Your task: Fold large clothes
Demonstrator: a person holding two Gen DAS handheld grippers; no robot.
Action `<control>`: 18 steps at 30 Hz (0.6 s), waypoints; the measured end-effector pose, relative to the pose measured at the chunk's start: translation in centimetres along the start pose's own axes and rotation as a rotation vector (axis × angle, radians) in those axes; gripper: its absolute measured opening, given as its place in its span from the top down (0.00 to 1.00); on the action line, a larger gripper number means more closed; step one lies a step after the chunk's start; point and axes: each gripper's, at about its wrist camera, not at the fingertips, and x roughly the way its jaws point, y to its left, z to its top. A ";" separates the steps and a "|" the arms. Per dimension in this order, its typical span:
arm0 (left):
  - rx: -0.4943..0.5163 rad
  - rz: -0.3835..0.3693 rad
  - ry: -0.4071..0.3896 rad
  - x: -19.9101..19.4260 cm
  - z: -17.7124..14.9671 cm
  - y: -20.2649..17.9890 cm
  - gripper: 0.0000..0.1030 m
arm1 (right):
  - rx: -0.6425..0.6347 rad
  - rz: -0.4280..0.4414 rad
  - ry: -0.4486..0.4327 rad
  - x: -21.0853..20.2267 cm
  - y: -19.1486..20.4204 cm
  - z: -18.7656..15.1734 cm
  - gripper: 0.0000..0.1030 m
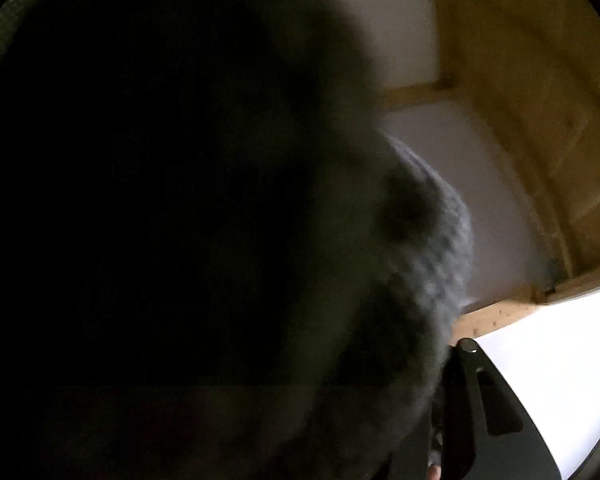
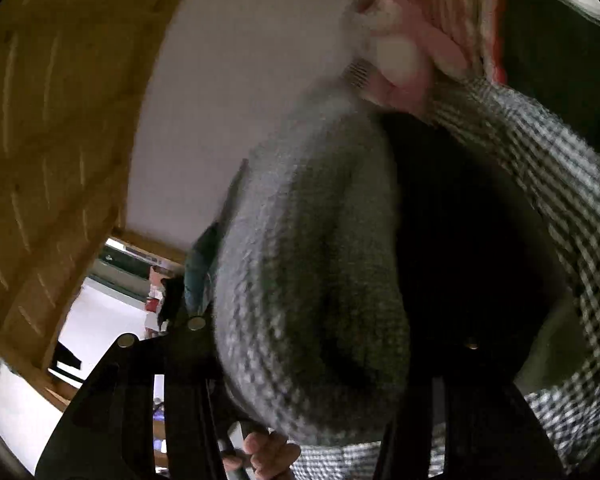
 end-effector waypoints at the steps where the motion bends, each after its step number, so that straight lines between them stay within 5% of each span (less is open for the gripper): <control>1: 0.036 0.027 -0.006 0.0 -0.4 -0.7 0.56 | -0.009 0.020 0.004 -0.3 -0.6 -0.1 0.55; 4: 0.023 0.074 0.015 0.1 -0.7 -1.9 0.55 | -0.011 0.033 0.003 -0.9 -1.3 0.1 0.55; 7: -0.007 0.092 0.050 -0.3 -0.2 -1.7 0.42 | -0.034 0.027 0.035 -0.4 -0.6 -0.2 0.51; 9: 0.027 0.126 0.095 -1.8 -1.4 -2.4 0.25 | -0.073 0.016 0.073 -0.5 0.7 -0.8 0.38; 11: 0.104 0.171 0.124 -4.3 -2.6 -3.4 0.05 | -0.207 -0.058 0.078 -1.7 2.4 -1.8 0.10; 13: 0.220 0.235 0.144 -7.4 -5.5 -4.7 0.05 | -0.409 -0.220 -0.039 -3.8 5.0 -3.2 0.03; 15: 0.392 0.297 0.072 -11.6 -6.3 -7.1 0.05 | -0.625 -0.404 -0.131 -5.6 7.9 -4.3 0.03; 18: 0.610 0.337 -0.120 -14.7 -6.3 -13.6 0.05 | -0.794 -0.493 -0.176 -5.8 11.8 -4.7 0.03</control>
